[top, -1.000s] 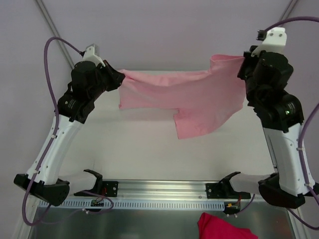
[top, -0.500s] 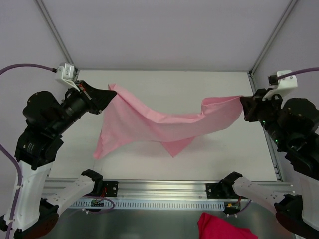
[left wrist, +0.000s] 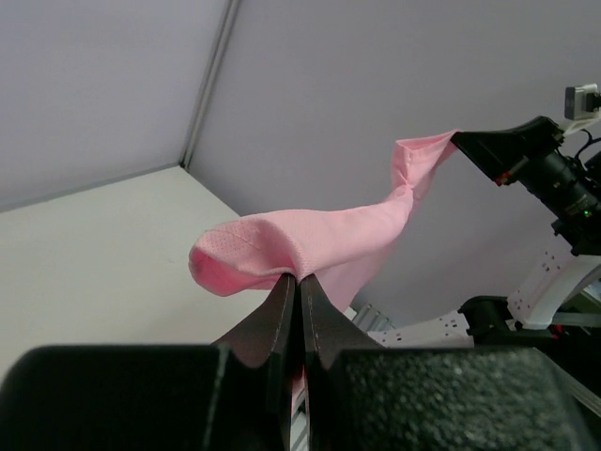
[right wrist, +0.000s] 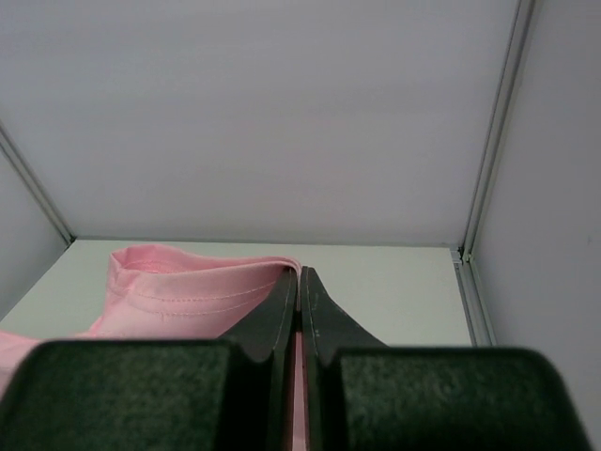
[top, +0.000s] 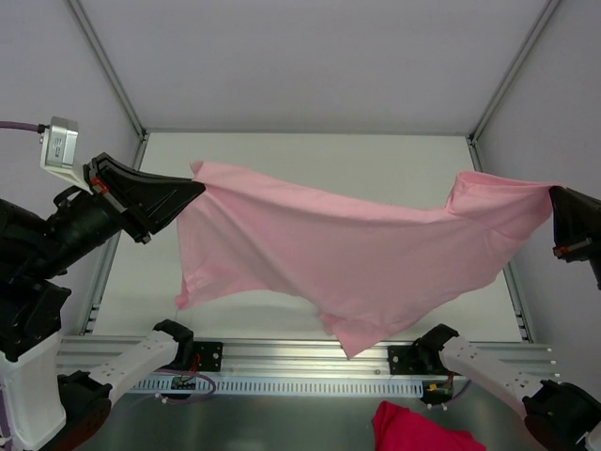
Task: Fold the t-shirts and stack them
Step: Flatten out the tshirt
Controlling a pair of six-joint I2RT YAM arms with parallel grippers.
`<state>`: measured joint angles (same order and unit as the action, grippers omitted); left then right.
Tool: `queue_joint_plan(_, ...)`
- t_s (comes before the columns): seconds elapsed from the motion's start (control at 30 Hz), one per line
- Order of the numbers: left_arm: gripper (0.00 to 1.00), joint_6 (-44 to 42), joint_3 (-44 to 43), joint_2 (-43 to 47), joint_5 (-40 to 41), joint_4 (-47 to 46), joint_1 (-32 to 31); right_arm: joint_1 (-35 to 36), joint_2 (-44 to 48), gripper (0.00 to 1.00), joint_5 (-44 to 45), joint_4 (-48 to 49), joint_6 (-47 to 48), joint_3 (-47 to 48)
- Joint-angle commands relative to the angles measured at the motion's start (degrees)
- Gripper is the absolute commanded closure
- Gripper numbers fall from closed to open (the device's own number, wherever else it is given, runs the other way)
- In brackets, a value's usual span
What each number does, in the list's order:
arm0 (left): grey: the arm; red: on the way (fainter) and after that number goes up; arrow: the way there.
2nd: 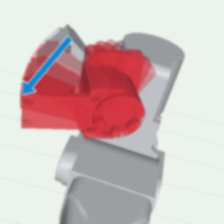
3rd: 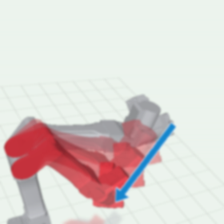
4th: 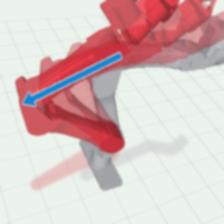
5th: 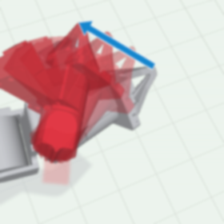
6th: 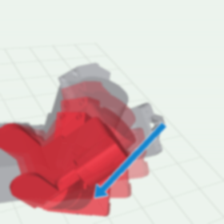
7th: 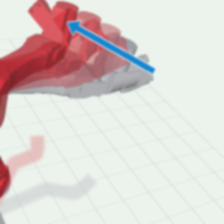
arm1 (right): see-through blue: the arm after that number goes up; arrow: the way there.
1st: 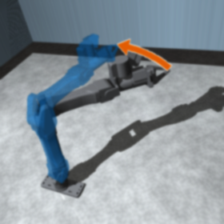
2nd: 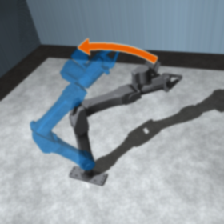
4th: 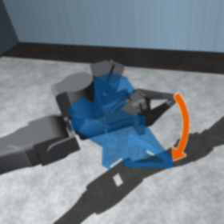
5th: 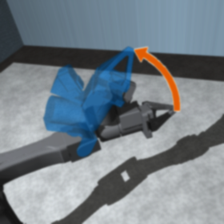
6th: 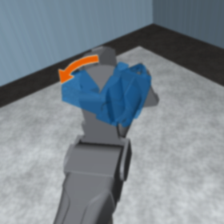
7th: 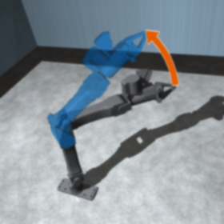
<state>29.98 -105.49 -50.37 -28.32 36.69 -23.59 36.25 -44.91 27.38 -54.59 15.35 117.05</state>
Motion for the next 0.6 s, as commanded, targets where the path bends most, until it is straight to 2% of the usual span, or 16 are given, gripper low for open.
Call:
queue_joint_plan(0.0,1.00,-0.6,-2.2,-1.3,-3.9,-0.5,0.0,0.1,-4.0,0.99,3.1,2.8,4.8,1.7)
queue_joint_plan(0.2,1.00,-0.9,-2.1,-1.7,-3.6,0.4,0.0,0.2,-4.0,0.99,2.4,5.1,4.6,-4.9)
queue_joint_plan(0.4,1.00,-1.4,-1.7,-1.3,-3.9,2.0,0.0,0.1,-5.6,0.99,0.2,2.5,3.5,-6.1)
queue_joint_plan(0.57,1.00,-3.0,5.0,0.2,0.2,3.5,0.0,0.1,-6.0,0.99,-2.5,0.5,0.5,-7.3)
